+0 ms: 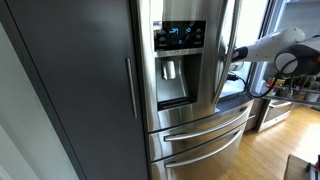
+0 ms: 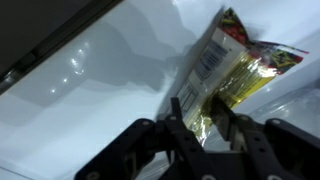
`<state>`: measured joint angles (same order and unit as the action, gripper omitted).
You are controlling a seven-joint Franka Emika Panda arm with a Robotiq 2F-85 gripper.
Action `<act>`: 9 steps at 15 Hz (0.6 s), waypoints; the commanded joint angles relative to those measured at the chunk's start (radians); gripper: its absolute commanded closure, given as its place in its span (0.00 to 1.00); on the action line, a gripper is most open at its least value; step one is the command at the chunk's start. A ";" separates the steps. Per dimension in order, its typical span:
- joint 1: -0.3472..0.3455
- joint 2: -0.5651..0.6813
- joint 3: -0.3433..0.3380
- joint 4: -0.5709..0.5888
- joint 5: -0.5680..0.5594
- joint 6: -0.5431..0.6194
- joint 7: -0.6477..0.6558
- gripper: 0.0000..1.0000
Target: Put the plastic on the top shelf of the fridge door
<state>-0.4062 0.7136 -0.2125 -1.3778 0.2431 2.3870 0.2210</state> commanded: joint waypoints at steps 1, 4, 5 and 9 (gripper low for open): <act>-0.019 -0.009 0.007 0.014 0.017 -0.051 0.009 0.92; -0.031 -0.014 0.014 0.021 0.028 -0.080 0.004 1.00; -0.036 -0.017 0.017 0.020 0.035 -0.083 0.000 1.00; -0.045 -0.052 0.035 -0.004 0.078 -0.058 -0.019 0.74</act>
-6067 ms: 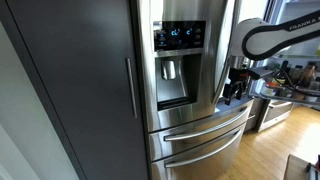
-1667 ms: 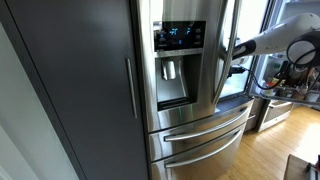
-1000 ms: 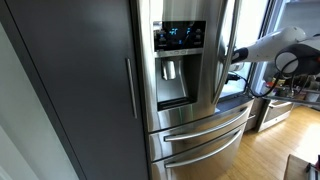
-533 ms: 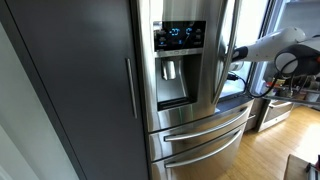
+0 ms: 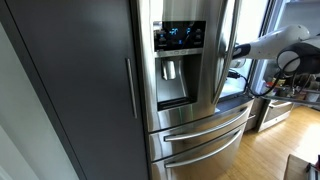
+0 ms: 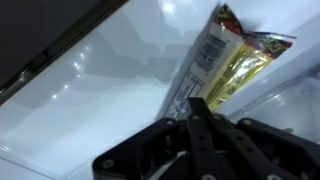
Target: Put the plastic on the top shelf of the fridge door
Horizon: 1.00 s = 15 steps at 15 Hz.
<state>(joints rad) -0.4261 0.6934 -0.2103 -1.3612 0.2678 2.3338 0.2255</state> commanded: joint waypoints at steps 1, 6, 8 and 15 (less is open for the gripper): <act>-0.025 -0.031 0.037 -0.023 0.068 0.013 -0.024 0.72; -0.008 0.001 0.033 -0.013 0.090 0.075 -0.003 0.36; -0.005 0.014 0.032 -0.012 0.083 0.107 0.000 0.22; -0.001 0.042 0.025 -0.006 0.062 0.126 0.016 0.44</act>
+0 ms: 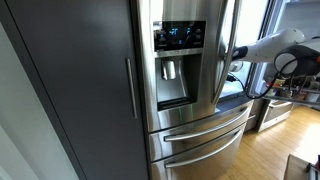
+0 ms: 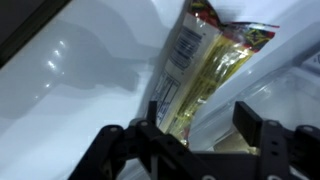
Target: Put the plastic on the top shelf of the fridge door
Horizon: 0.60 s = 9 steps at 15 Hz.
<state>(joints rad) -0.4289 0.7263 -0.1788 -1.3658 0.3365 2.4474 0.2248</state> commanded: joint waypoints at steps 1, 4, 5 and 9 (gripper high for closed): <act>0.003 0.007 -0.010 -0.002 -0.011 0.003 0.019 0.55; 0.015 -0.008 -0.036 -0.015 -0.041 -0.002 0.032 0.77; 0.021 -0.021 -0.047 -0.029 -0.044 -0.009 0.031 0.84; 0.030 -0.030 -0.071 -0.038 -0.060 -0.045 0.033 1.00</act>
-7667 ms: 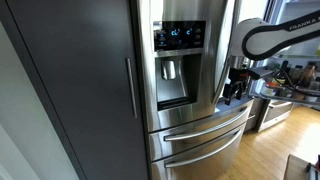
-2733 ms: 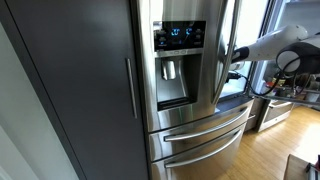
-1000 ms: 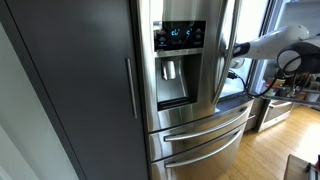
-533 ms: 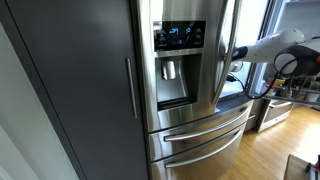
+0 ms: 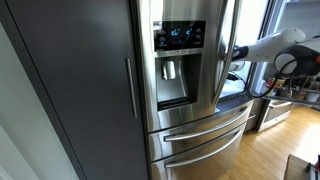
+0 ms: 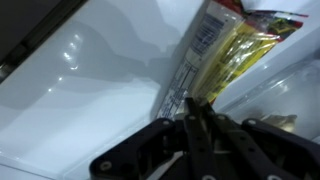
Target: Put the plastic on the top shelf of the fridge door
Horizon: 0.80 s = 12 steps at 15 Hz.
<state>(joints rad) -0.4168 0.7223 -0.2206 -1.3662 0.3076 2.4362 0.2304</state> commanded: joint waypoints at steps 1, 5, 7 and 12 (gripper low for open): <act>0.024 -0.035 -0.038 -0.045 -0.037 -0.049 0.038 1.00; 0.056 -0.123 -0.079 -0.103 -0.074 -0.126 0.071 1.00; 0.064 -0.204 -0.086 -0.155 -0.095 -0.207 0.040 1.00; 0.083 -0.392 -0.116 -0.254 -0.196 -0.384 0.074 1.00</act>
<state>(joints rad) -0.3543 0.4712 -0.3136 -1.5062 0.1814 2.1269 0.2749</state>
